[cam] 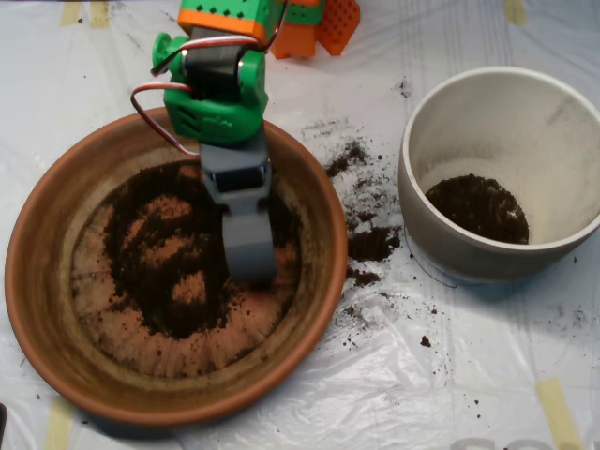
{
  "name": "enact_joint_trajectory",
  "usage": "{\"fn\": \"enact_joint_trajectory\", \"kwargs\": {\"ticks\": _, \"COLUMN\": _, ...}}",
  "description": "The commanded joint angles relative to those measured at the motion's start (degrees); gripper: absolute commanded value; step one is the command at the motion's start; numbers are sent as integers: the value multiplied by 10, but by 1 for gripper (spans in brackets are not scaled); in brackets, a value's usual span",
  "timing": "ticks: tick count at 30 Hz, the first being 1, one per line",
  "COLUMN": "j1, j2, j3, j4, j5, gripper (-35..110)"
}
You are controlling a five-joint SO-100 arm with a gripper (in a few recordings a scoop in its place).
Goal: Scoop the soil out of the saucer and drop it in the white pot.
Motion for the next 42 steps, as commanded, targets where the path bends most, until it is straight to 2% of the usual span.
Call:
{"fn": "enact_joint_trajectory", "kwargs": {"ticks": 1, "j1": 23, "j2": 6, "j3": -34, "j4": 10, "j5": -19, "gripper": 43}}
{"fn": "enact_joint_trajectory", "kwargs": {"ticks": 11, "j1": 42, "j2": -47, "j3": -34, "j4": -11, "j5": -35, "gripper": 35}}
{"fn": "enact_joint_trajectory", "kwargs": {"ticks": 17, "j1": 16, "j2": 4, "j3": 15, "j4": -80, "j5": -4, "gripper": 18}}
{"fn": "enact_joint_trajectory", "kwargs": {"ticks": 25, "j1": -20, "j2": 104, "j3": 136, "j4": -181, "j5": 22, "gripper": 17}}
{"fn": "enact_joint_trajectory", "kwargs": {"ticks": 37, "j1": 3, "j2": 100, "j3": 140, "j4": -175, "j5": 18, "gripper": 15}}
{"fn": "enact_joint_trajectory", "kwargs": {"ticks": 42, "j1": 4, "j2": 96, "j3": 143, "j4": -152, "j5": -8, "gripper": 3}}
